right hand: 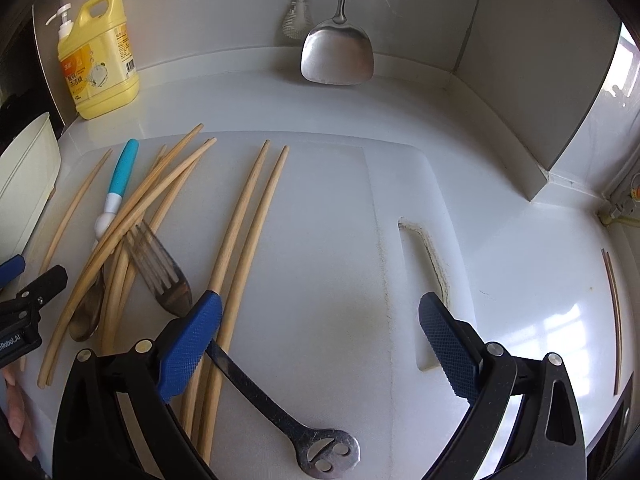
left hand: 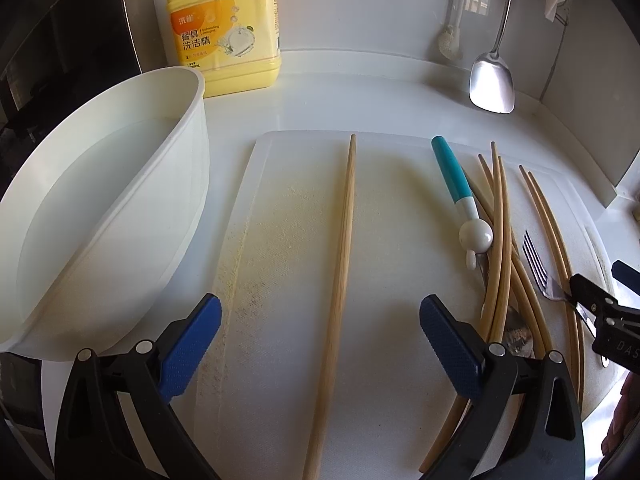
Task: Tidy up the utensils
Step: 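Close the left tool on the lone chopstick while the right tool grasps another chopstick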
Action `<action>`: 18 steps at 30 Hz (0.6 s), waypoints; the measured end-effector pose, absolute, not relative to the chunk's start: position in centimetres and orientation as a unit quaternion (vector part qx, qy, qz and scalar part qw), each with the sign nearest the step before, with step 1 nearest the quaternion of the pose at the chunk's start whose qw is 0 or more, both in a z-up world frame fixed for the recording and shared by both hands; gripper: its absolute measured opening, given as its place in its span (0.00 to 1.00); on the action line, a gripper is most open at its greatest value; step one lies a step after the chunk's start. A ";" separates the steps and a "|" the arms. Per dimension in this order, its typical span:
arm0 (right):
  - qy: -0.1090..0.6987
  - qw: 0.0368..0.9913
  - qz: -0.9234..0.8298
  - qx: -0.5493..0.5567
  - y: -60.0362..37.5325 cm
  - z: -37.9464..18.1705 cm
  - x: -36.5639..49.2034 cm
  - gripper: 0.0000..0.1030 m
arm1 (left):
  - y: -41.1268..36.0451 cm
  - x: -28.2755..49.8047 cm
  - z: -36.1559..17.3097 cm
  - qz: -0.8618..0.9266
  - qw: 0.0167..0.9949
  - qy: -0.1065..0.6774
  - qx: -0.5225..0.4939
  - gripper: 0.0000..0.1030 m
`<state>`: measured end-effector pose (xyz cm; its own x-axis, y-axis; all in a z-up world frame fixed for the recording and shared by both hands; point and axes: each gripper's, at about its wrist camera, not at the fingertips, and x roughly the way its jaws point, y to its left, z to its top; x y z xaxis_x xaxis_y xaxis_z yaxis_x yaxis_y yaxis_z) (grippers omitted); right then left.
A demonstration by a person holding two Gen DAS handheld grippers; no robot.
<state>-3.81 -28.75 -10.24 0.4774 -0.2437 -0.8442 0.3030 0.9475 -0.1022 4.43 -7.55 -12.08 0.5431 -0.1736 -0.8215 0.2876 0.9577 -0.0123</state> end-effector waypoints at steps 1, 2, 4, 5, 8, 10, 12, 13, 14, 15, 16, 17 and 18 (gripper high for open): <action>0.484 0.860 -0.160 0.030 -28.6 -10.3 -3.9 0.91 | -7.6 4.5 -12.1 -0.131 0.876 0.460 0.062 0.95; 0.482 0.860 -0.162 0.031 -28.6 -10.3 -4.0 0.91 | -7.7 4.6 -12.1 -0.130 0.876 0.460 0.062 0.95; 0.479 0.863 -0.159 0.031 -28.5 -10.4 -3.7 0.91 | -8.0 4.9 -12.1 -0.131 0.875 0.462 0.064 0.95; 0.478 0.864 -0.157 0.029 -28.4 -10.4 -3.6 0.90 | -8.1 4.9 -12.1 -0.131 0.874 0.463 0.065 0.95; 0.475 0.867 -0.149 0.020 -28.2 -10.4 -3.6 0.85 | -8.1 4.7 -12.1 -0.135 0.875 0.461 0.064 0.91; 0.472 0.871 -0.130 0.030 -28.1 -10.2 -3.8 0.74 | -8.1 4.5 -11.9 -0.145 0.876 0.456 0.063 0.79; 0.469 0.874 -0.125 0.029 -27.8 -10.2 -3.9 0.70 | -8.4 4.2 -11.6 -0.153 0.876 0.452 0.068 0.64; 0.468 0.875 -0.124 0.027 -27.7 -10.2 -3.9 0.67 | -8.5 4.2 -11.5 -0.156 0.875 0.452 0.069 0.56; 0.468 0.875 -0.121 0.031 -27.7 -10.2 -3.9 0.64 | -8.6 4.2 -11.4 -0.159 0.875 0.453 0.069 0.50; 0.468 0.875 -0.118 0.037 -27.7 -10.2 -4.0 0.63 | -8.7 4.1 -11.3 -0.161 0.874 0.452 0.070 0.47; 0.468 0.875 -0.119 0.039 -27.6 -10.2 -4.0 0.62 | -8.7 4.1 -11.3 -0.163 0.874 0.453 0.070 0.40; 0.467 0.875 -0.122 0.038 -27.5 -10.2 -4.0 0.62 | -8.7 4.1 -11.2 -0.165 0.874 0.453 0.070 0.33; 0.466 0.875 -0.126 0.036 -27.3 -10.1 -4.0 0.62 | -8.8 4.1 -11.2 -0.166 0.873 0.453 0.070 0.29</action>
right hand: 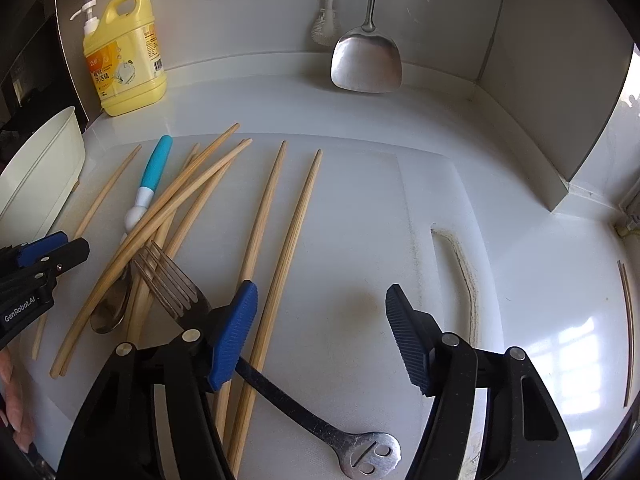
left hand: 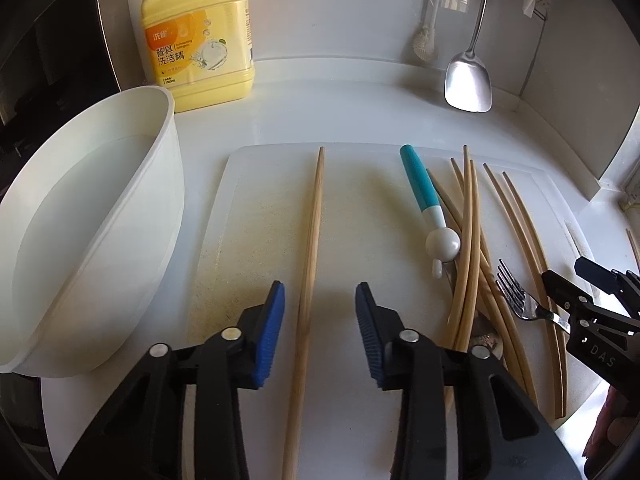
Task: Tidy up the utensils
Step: 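Close the left tool on the lone chopstick while the right tool grasps another chopstick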
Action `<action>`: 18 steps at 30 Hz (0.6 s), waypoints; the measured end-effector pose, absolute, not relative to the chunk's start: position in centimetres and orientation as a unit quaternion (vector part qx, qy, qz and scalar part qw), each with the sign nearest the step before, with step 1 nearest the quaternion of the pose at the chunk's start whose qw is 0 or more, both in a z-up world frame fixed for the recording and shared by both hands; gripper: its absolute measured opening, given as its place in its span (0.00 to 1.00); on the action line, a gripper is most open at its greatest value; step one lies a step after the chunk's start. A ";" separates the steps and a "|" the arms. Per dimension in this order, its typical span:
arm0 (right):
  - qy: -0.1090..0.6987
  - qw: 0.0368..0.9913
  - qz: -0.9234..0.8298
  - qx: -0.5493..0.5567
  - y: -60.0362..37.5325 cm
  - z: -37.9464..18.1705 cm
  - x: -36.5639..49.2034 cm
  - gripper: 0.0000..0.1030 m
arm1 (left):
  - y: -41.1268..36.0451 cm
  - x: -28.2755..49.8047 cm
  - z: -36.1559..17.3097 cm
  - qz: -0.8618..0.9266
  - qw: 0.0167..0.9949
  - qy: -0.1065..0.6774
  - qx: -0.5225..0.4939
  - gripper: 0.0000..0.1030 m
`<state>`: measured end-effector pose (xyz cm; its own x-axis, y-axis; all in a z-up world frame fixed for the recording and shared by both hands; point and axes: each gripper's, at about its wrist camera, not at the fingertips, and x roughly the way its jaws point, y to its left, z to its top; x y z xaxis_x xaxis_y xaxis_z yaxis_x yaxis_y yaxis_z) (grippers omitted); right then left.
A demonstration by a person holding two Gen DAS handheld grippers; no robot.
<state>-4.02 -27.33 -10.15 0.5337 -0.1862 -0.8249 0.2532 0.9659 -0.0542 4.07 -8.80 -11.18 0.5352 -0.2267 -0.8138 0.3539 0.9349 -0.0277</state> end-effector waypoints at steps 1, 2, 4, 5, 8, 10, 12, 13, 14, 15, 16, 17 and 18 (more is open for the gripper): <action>0.465 0.875 -0.126 0.034 -27.2 -10.1 -4.0 0.60 | -8.8 4.1 -11.1 -0.168 0.873 0.452 0.070 0.23; 0.465 0.876 -0.125 0.033 -27.1 -10.1 -4.0 0.56 | -8.9 4.1 -11.1 -0.169 0.873 0.452 0.070 0.17; 0.463 0.878 -0.115 0.034 -26.8 -10.1 -3.9 0.45 | -9.0 4.1 -11.1 -0.169 0.873 0.452 0.070 0.08; 0.463 0.879 -0.108 0.036 -26.6 -10.1 -3.9 0.33 | -9.0 4.1 -11.1 -0.170 0.873 0.453 0.069 0.08; 0.459 0.883 -0.098 0.022 -25.8 -10.1 -3.8 0.17 | -9.0 4.1 -11.1 -0.170 0.873 0.451 0.072 0.07; 0.457 0.884 -0.093 0.022 -25.6 -10.1 -3.9 0.09 | -9.0 4.0 -11.1 -0.170 0.873 0.451 0.072 0.07; 0.454 0.886 -0.092 0.032 -25.7 -10.1 -3.9 0.08 | -8.7 4.0 -11.0 -0.173 0.873 0.453 0.062 0.07; 0.452 0.887 -0.090 0.043 -25.9 -10.1 -4.0 0.08 | -8.5 4.0 -11.0 -0.175 0.872 0.454 0.055 0.07; 0.449 0.887 -0.088 0.056 -26.3 -10.1 -4.1 0.08 | -8.4 3.9 -11.0 -0.178 0.871 0.456 0.049 0.07; 0.447 0.888 -0.085 0.068 -26.6 -10.1 -4.3 0.08 | -8.3 3.9 -11.0 -0.180 0.870 0.457 0.045 0.07; 0.444 0.888 -0.086 0.077 -26.9 -10.1 -4.4 0.08 | -8.2 3.8 -11.0 -0.181 0.870 0.457 0.043 0.07; 0.442 0.889 -0.087 0.083 -27.1 -10.1 -4.5 0.08 | -8.1 3.8 -10.9 -0.181 0.870 0.456 0.042 0.07; 0.440 0.889 -0.088 0.088 -27.4 -10.1 -4.6 0.08 | -8.0 3.7 -10.8 -0.181 0.871 0.454 0.040 0.07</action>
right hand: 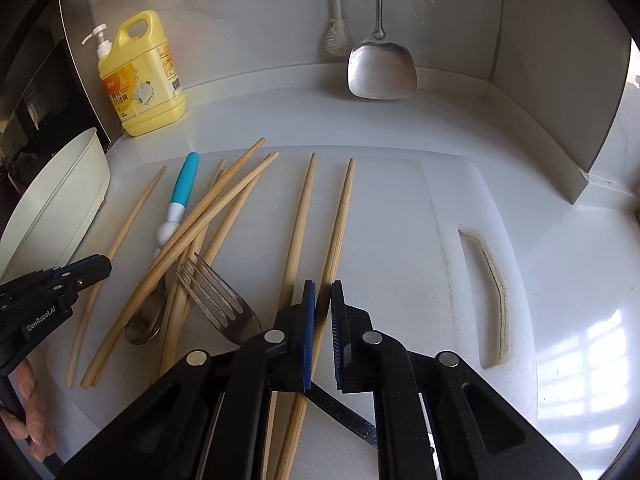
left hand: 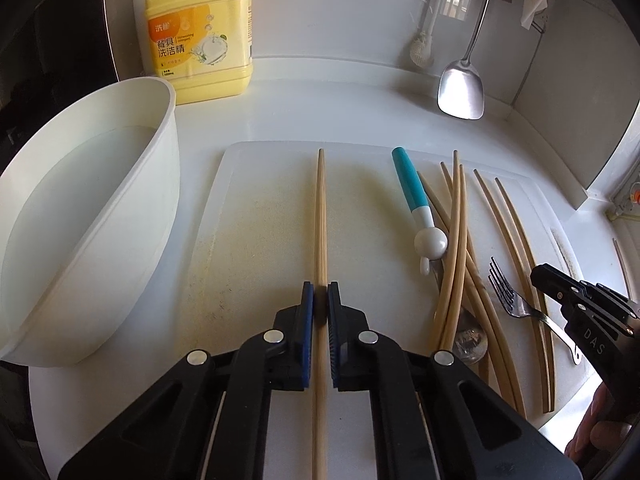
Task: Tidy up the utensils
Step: 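Close the left tool on the lone chopstick while the right tool grasps another chopstick, then carry both chopsticks over the white basin and open both tools to drop them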
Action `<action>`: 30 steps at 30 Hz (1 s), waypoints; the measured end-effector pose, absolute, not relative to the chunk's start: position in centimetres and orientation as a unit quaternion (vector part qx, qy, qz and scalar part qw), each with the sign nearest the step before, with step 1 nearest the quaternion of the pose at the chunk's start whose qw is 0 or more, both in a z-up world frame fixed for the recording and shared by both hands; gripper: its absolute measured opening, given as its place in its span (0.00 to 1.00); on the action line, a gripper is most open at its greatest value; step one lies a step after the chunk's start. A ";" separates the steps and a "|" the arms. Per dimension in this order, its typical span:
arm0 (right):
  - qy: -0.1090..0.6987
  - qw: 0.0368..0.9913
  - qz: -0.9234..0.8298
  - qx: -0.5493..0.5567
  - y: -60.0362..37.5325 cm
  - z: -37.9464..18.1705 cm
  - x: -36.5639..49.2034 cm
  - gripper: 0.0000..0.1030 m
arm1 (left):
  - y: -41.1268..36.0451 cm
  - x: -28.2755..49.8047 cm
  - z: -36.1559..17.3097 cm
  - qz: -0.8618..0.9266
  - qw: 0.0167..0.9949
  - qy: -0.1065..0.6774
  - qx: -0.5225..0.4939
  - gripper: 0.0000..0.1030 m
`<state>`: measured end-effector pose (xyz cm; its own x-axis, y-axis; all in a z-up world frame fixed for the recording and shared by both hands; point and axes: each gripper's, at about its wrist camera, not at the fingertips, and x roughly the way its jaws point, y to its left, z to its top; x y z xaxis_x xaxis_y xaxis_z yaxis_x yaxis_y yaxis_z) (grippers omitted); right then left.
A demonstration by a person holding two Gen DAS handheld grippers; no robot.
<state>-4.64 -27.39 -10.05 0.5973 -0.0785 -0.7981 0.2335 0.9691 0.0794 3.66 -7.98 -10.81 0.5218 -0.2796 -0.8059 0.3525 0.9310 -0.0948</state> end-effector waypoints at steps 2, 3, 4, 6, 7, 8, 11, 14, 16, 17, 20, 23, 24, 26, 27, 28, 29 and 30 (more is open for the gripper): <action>0.435 0.891 -0.089 0.098 -27.8 -9.9 -4.8 0.08 | -7.8 3.5 -10.5 -0.183 0.873 0.450 0.034 0.07; 0.432 0.892 -0.089 0.100 -27.9 -9.7 -4.8 0.08 | -7.7 3.5 -10.3 -0.183 0.874 0.448 0.033 0.07; 0.428 0.894 -0.090 0.099 -27.9 -9.5 -4.9 0.07 | -7.7 3.5 -10.2 -0.183 0.875 0.448 0.033 0.07; 0.420 0.898 -0.093 0.096 -28.0 -9.1 -4.9 0.07 | -7.7 3.5 -10.0 -0.184 0.875 0.446 0.032 0.07; 0.416 0.900 -0.094 0.095 -28.1 -8.9 -4.9 0.07 | -7.7 3.5 -9.8 -0.185 0.876 0.445 0.031 0.07; 0.412 0.901 -0.095 0.094 -28.2 -8.7 -4.8 0.07 | -7.7 3.5 -9.7 -0.185 0.876 0.444 0.031 0.07; 0.400 0.907 -0.098 0.091 -28.4 -8.1 -4.5 0.06 | -7.7 3.4 -9.2 -0.189 0.878 0.438 0.030 0.07; 0.388 0.912 -0.096 0.087 -28.6 -7.5 -3.9 0.06 | -7.8 3.4 -8.8 -0.191 0.880 0.434 0.030 0.07; 0.383 0.915 -0.094 0.085 -28.8 -7.0 -3.3 0.06 | -7.8 3.4 -8.6 -0.191 0.880 0.433 0.031 0.07; 0.379 0.917 -0.093 0.084 -28.8 -6.8 -3.1 0.06 | -7.8 3.5 -8.5 -0.191 0.881 0.432 0.030 0.07; 0.368 0.922 -0.090 0.080 -28.9 -5.9 -2.2 0.06 | -7.8 3.6 -8.2 -0.189 0.882 0.430 0.029 0.07; 0.353 0.928 -0.087 0.079 -29.2 -4.6 -1.5 0.06 | -7.7 3.8 -7.7 -0.187 0.884 0.428 0.026 0.07; 0.348 0.930 -0.087 0.078 -29.3 -4.1 -1.3 0.06 | -7.6 3.8 -7.4 -0.186 0.885 0.426 0.026 0.07; 0.343 0.932 -0.086 0.077 -29.5 -3.2 -1.0 0.06 | -7.5 3.9 -6.8 -0.185 0.886 0.425 0.025 0.07; 0.341 0.933 -0.086 0.078 -29.6 -2.7 -1.0 0.06 | -7.4 4.0 -6.5 -0.184 0.887 0.424 0.024 0.07; 0.340 0.933 -0.084 0.079 -29.5 -2.4 -1.0 0.06 | -7.3 3.9 -6.0 -0.183 0.888 0.422 0.022 0.07; 0.341 0.933 -0.081 0.078 -29.4 -2.0 -1.1 0.06 | -7.2 3.8 -5.6 -0.181 0.889 0.420 0.020 0.07; 0.342 0.933 -0.078 0.076 -29.2 -1.7 -1.2 0.06 | -7.0 3.8 -5.2 -0.179 0.890 0.419 0.018 0.07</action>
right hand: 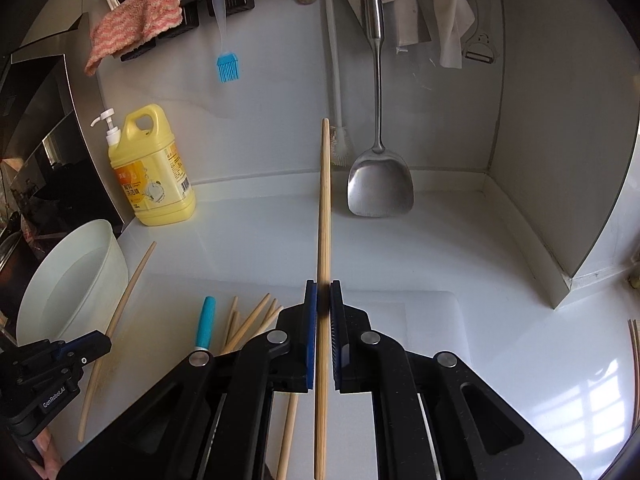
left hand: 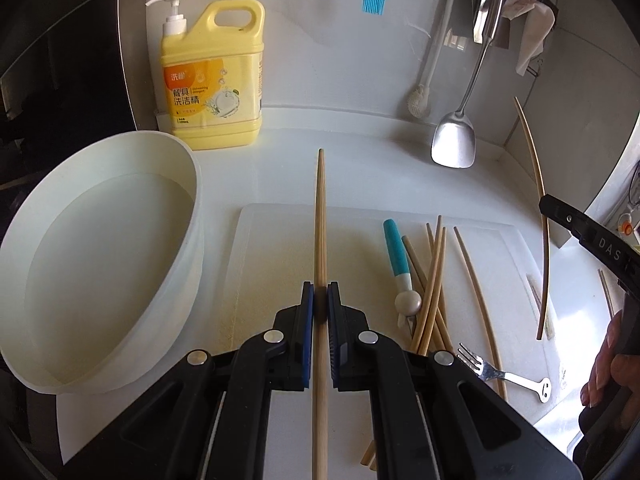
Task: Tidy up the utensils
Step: 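Carry both chopsticks over the white basin and open both tools to drop them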
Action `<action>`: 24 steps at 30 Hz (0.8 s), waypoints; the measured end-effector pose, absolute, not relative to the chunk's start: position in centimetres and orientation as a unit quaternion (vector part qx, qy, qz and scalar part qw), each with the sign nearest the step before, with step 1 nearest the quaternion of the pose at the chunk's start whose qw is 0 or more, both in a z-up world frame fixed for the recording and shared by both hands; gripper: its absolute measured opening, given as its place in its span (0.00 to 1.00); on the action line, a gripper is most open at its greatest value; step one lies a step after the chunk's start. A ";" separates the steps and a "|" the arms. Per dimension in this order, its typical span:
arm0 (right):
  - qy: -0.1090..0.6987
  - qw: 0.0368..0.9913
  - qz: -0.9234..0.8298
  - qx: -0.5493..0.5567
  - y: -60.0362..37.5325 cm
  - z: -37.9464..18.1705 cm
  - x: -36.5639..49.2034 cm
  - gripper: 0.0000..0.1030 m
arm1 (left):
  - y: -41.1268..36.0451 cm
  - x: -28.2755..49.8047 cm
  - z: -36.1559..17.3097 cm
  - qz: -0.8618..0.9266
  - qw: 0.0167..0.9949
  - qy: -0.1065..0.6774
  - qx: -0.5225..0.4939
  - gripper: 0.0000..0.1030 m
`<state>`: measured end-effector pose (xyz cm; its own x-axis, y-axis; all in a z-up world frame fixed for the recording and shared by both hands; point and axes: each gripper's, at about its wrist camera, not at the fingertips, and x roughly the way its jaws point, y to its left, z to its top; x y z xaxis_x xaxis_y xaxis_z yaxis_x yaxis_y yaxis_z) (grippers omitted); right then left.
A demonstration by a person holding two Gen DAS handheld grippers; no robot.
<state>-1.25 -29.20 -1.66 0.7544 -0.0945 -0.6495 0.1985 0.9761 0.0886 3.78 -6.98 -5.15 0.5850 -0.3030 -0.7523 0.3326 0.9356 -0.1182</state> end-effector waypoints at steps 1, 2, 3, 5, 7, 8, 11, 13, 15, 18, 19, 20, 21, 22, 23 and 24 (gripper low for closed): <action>0.343 0.933 -0.076 0.075 -29.0 -1.3 -1.4 0.06 | -6.8 3.7 -4.7 -0.176 0.890 0.419 0.014 0.07; 0.346 0.932 -0.072 0.075 -28.8 -1.1 -1.6 0.06 | -6.5 3.5 -4.3 -0.174 0.891 0.420 0.011 0.07; 0.349 0.932 -0.067 0.077 -28.6 -0.8 -1.8 0.06 | -6.3 3.4 -3.8 -0.171 0.891 0.421 0.008 0.07; 0.355 0.930 -0.054 0.080 -27.9 -0.3 -2.3 0.06 | -5.6 3.0 -2.7 -0.164 0.891 0.423 0.003 0.07; 0.361 0.928 -0.038 0.079 -26.8 0.2 -2.8 0.06 | -4.7 2.4 -1.6 -0.154 0.892 0.424 -0.004 0.07; 0.363 0.928 -0.029 0.078 -26.2 0.5 -3.0 0.06 | -4.1 2.2 -0.9 -0.149 0.893 0.424 -0.009 0.07; 0.366 0.927 0.003 0.079 -24.2 1.6 -3.0 0.06 | -1.8 1.5 1.2 -0.125 0.899 0.418 -0.021 0.07; 0.365 0.927 0.026 0.080 -22.6 2.5 -2.8 0.06 | 0.2 1.1 2.7 -0.109 0.904 0.412 -0.031 0.07; 0.359 0.929 0.047 0.074 -20.5 3.6 -2.3 0.06 | 2.3 0.9 4.1 -0.091 0.910 0.402 -0.034 0.07; 0.353 0.929 0.079 0.072 -17.1 5.1 -0.8 0.06 | 5.6 1.2 5.7 -0.067 0.918 0.390 -0.037 0.07; 0.351 0.929 0.090 0.073 -15.8 5.5 -0.2 0.06 | 6.8 1.4 6.2 -0.062 0.919 0.386 -0.038 0.07; 0.350 0.929 0.098 0.074 -14.5 5.7 0.4 0.06 | 7.9 1.7 6.5 -0.057 0.921 0.384 -0.037 0.07; 0.350 0.928 0.107 0.076 -13.1 6.0 1.1 0.06 | 8.9 2.1 6.7 -0.054 0.921 0.383 -0.037 0.07; 0.350 0.927 0.115 0.077 -11.6 6.1 1.8 0.06 | 10.0 2.6 6.8 -0.053 0.922 0.383 -0.037 0.07; 0.351 0.925 0.122 0.078 -10.1 6.1 2.6 0.06 | 11.1 3.2 7.0 -0.055 0.922 0.382 -0.039 0.07; 0.352 0.924 0.126 0.077 -8.6 6.2 3.4 0.06 | 12.0 3.8 7.0 -0.060 0.922 0.381 -0.040 0.07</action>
